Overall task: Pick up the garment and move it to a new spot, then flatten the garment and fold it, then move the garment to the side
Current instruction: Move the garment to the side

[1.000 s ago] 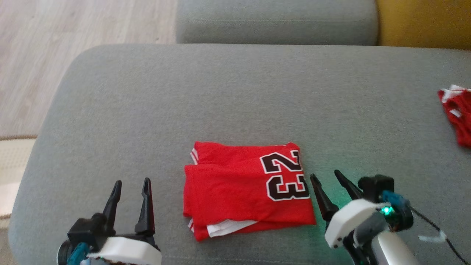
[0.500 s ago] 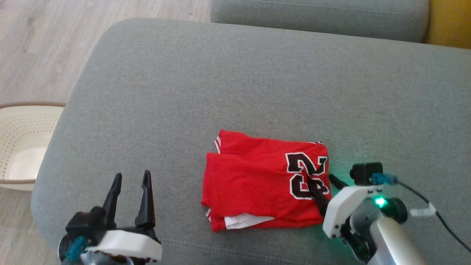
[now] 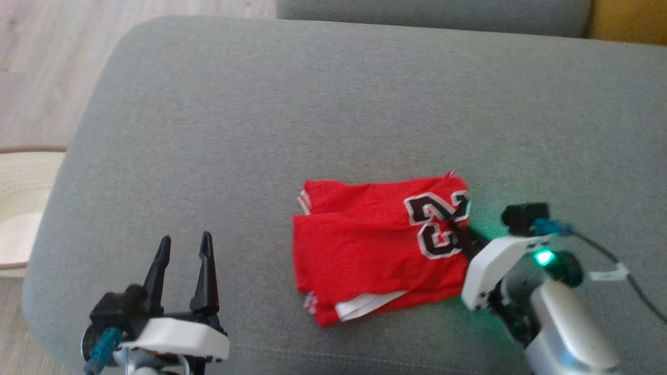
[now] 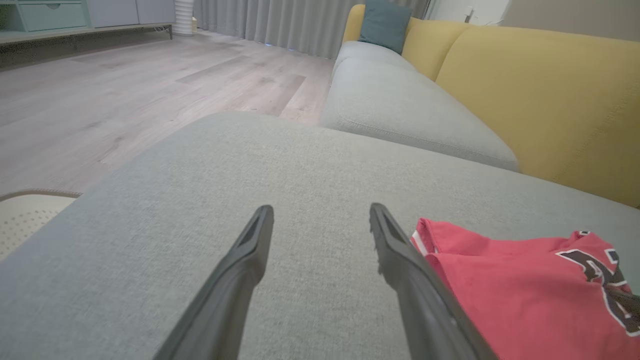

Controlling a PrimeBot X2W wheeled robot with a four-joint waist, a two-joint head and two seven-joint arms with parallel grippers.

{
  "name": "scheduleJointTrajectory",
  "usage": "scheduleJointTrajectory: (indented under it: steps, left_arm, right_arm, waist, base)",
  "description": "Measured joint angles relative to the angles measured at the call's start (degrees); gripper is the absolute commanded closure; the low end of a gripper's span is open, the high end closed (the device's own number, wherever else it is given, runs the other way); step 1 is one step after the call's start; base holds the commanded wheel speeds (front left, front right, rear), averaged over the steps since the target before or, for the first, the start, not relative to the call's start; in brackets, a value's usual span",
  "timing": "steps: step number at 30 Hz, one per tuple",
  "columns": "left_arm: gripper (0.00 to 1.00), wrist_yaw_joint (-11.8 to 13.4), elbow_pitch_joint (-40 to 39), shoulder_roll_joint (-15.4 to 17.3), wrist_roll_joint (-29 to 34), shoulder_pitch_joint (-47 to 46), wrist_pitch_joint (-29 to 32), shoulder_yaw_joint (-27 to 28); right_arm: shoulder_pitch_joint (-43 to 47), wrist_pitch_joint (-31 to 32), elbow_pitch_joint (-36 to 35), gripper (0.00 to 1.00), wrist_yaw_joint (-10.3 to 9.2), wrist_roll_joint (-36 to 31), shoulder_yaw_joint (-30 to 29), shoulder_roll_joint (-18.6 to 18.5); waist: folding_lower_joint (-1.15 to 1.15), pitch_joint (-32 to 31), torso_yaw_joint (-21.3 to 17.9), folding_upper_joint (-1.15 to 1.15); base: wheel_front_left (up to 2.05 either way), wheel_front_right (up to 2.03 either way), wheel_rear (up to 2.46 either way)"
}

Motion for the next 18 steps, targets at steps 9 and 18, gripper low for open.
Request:
scheduleJointTrajectory:
  steps: [9,18]
  left_arm:
    - [0.00,-0.58,-1.75,-0.02,1.70,-2.66,0.00,-0.03]
    - [0.00,-2.30,-2.38,0.20,4.71,-7.00,0.00,0.08]
  right_arm:
    - [-2.33,-1.48,-5.94,1.00,0.00,-2.92,-7.42,-3.60]
    - [-3.59,-3.46,-10.31,1.00,0.00,-3.54,-11.87,-2.44]
  waist:
    - [0.00,2.47,-8.06,0.00]
    - [0.00,6.20,-19.61,0.00]
  base:
    - [0.00,0.00,0.00]
    - [0.00,0.00,0.00]
